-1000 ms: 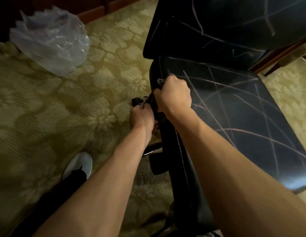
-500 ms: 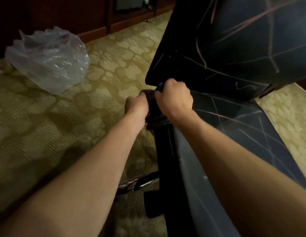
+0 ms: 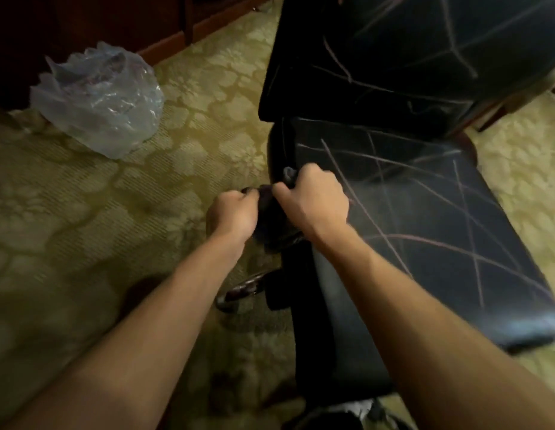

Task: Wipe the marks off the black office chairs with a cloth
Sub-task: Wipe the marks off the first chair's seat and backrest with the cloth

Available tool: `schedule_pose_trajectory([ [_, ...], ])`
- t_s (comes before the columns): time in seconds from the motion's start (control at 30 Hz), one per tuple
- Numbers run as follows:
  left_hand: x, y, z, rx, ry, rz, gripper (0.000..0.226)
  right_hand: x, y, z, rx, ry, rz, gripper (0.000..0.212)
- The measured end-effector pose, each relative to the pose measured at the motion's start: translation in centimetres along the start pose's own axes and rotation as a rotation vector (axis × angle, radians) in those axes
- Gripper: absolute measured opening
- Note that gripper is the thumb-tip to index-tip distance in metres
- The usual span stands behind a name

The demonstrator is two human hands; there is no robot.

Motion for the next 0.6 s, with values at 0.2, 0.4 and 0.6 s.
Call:
schedule_pose_trajectory([
  [0.2, 2.1, -2.3, 14.8, 0.089, 0.343, -0.036, 0.030, -7.5, -1.9, 14.9, -0.223, 0.205, -0.500, 0.035],
  [0.4, 6.4, -0.9, 23.5, 0.245, 0.493, -0.022, 0.023, -13.1, -1.3, 25.8, -0.384, 0.258, -0.653, 0.042],
  [0.6, 9.0, 2.3, 25.1, 0.191, 0.474, -0.082, 0.018, -16.0, 0.1, 26.5, -0.437, 0.299, -0.821, 0.035],
])
Point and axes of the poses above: each hand's wrist, its own z-axis away from the middle knuckle, its own y-axis out of the palm, x = y × z, the point moved 3 cm from there along -z, towards the middle knuckle, and after that the axes turned 2 degrees about x, right-handed, at the moved point
